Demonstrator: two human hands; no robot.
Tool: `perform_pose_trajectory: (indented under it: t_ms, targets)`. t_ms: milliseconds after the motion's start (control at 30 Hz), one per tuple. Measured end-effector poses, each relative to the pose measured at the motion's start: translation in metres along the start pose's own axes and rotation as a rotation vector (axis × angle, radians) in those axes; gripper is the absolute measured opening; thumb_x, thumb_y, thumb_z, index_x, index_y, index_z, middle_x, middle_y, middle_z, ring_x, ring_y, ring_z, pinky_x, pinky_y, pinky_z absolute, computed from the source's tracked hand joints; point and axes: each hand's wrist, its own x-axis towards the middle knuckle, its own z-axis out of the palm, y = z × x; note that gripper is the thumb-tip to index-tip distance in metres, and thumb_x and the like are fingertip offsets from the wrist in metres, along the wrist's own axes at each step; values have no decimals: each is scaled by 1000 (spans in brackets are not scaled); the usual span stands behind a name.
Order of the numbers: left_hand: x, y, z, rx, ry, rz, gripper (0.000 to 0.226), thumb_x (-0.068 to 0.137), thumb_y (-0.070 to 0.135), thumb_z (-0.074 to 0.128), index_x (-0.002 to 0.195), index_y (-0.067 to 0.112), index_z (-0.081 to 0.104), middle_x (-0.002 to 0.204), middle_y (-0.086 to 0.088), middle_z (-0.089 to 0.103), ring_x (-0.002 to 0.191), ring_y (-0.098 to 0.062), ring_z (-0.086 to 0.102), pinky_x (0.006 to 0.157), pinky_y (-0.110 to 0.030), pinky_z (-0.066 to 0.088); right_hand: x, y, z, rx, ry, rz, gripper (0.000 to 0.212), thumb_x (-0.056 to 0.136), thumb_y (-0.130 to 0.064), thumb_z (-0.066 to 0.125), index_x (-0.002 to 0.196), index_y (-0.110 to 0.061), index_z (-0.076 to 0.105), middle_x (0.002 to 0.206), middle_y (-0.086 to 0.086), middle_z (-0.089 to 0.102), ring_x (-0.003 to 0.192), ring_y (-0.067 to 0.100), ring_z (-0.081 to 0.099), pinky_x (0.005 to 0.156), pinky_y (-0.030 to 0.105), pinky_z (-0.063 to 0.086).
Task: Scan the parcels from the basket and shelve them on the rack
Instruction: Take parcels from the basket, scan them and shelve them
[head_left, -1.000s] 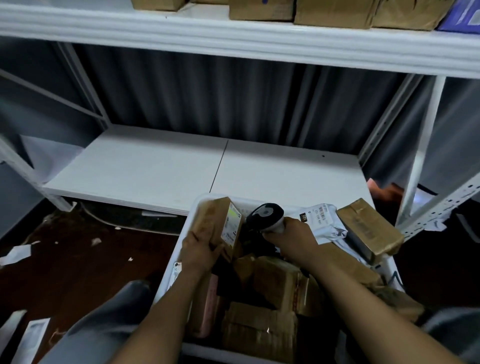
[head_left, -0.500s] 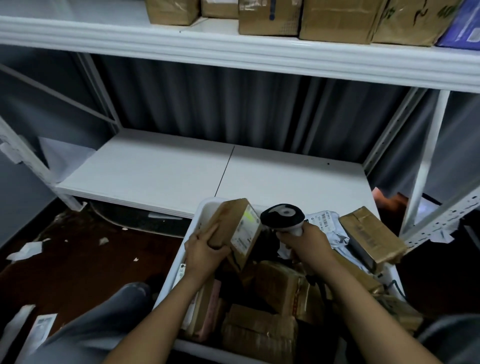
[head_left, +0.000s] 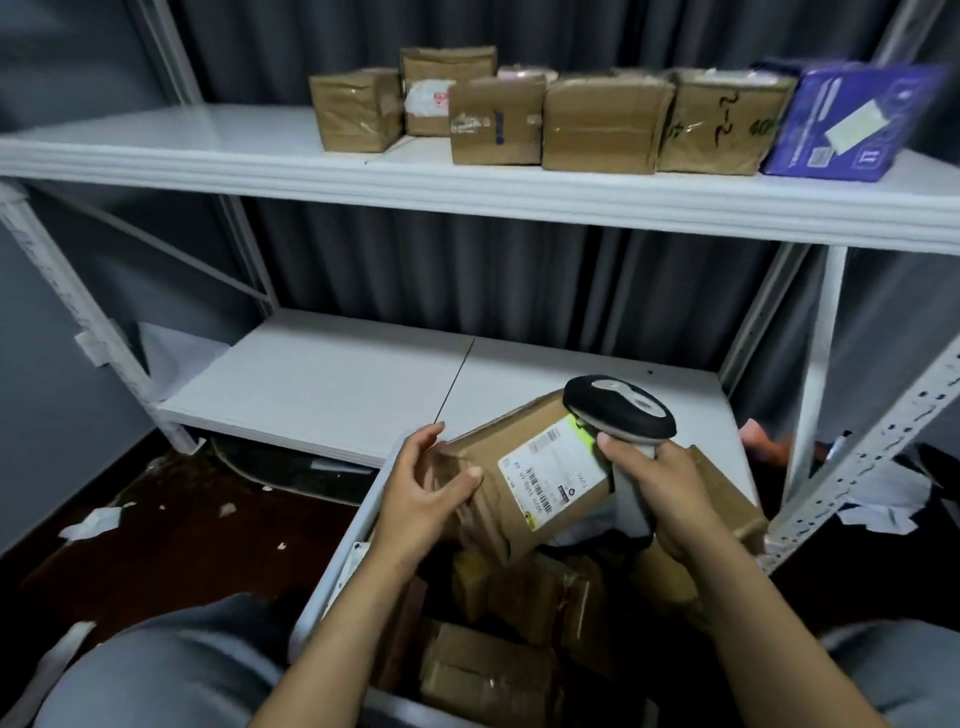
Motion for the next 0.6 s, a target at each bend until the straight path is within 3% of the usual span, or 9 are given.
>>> perform_pose_trajectory:
  t_ms: [67, 133, 200, 300, 400, 500, 600]
  targets:
    - [2, 10, 18, 16, 28, -7, 50, 83, 5, 71, 127, 14, 49, 110, 12, 57, 87, 17, 58, 71, 1, 41, 0, -2, -11, 55, 36, 4, 11, 85, -15, 71, 96, -17, 69, 84, -7, 75, 76, 7, 71, 66, 24, 52]
    - [5, 15, 36, 75, 27, 6, 52, 87, 15, 67, 135, 15, 47, 119, 4, 57, 99, 5, 57, 76, 2, 40, 0, -2, -22, 108, 70, 5, 11, 85, -16, 71, 96, -17, 69, 85, -4, 76, 81, 10, 71, 71, 27, 51]
    - [6, 17, 51, 115, -17, -6, 61, 88, 31, 61, 144, 25, 37, 127, 4, 53, 111, -6, 54, 81, -4, 43, 1, -2, -31, 161, 84, 14, 10, 86, -16, 70, 96, -15, 71, 88, 0, 77, 85, 15, 72, 76, 32, 53]
    - [6, 18, 68, 103, -121, -35, 74, 90, 36, 57, 147, 45, 12, 132, 12, 45, 116, -4, 48, 82, -4, 45, 4, -3, -46, 200, 108, 27, 16, 87, -19, 70, 101, -12, 71, 96, 7, 76, 93, 25, 72, 84, 39, 54]
    - [3, 18, 77, 101, -235, -31, 97, 84, 32, 71, 136, 63, -5, 138, 21, 36, 128, -1, 38, 104, -26, 41, 7, -5, -59, 238, 151, 47, 19, 87, -21, 70, 102, -11, 71, 97, 7, 76, 94, 24, 72, 83, 38, 55]
    - [3, 18, 84, 150, -229, -24, 105, 80, 29, 77, 143, 60, -1, 136, 23, 38, 127, -1, 39, 108, -36, 39, 4, -8, -72, 271, 164, 91, 20, 88, -21, 69, 104, -9, 69, 95, 9, 76, 89, 25, 73, 77, 36, 55]
    - [7, 16, 93, 101, -116, -1, 90, 80, 23, 76, 147, 47, 21, 141, 10, 48, 125, -7, 48, 105, -33, 43, -3, -11, -83, 225, 109, 92, 19, 90, -20, 68, 106, -9, 69, 97, 9, 76, 91, 24, 73, 82, 39, 56]
